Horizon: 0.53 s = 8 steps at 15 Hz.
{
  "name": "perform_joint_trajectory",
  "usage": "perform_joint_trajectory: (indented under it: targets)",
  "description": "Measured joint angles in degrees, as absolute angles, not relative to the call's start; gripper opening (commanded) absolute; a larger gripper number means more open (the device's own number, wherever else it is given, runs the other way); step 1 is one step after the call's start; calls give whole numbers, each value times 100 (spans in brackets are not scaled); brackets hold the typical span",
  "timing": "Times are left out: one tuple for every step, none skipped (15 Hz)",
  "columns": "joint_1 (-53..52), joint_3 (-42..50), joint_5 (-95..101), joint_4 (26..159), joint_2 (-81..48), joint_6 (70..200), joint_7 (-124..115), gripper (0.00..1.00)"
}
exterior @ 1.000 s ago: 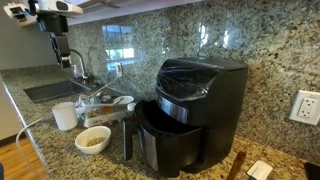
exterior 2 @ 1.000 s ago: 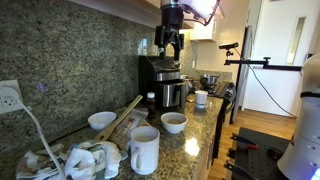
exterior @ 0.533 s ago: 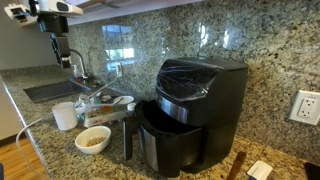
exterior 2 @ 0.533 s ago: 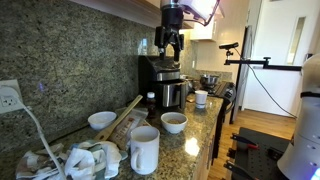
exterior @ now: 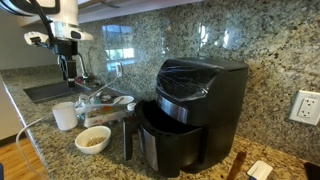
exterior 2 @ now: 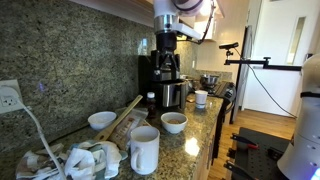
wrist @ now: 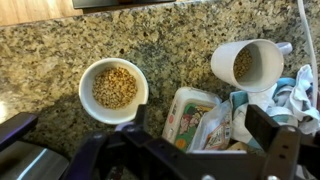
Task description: Use the wooden spoon to mix the contents of the white bowl
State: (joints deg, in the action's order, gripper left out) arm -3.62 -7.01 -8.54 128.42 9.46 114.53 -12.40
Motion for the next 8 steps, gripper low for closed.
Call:
perform_joint_trajectory:
  targets:
    - [-362,-693,-893,12875,809,11596,-1240,100]
    - [-362,-687,-929,12896,675,11739,-1240,100]
    - [-362,-682,-960,12906,542,11879,-1244,100]
    - [-362,-677,-989,12911,418,12008,-1249,100]
    - [-362,-673,-1016,12915,305,12129,-1254,100]
    - [-362,-668,-1032,12918,195,12247,-1264,100]
    - [-362,-661,-1034,12921,101,12359,-1279,100]
    - [-361,-653,-1034,12923,9,12475,-1297,100]
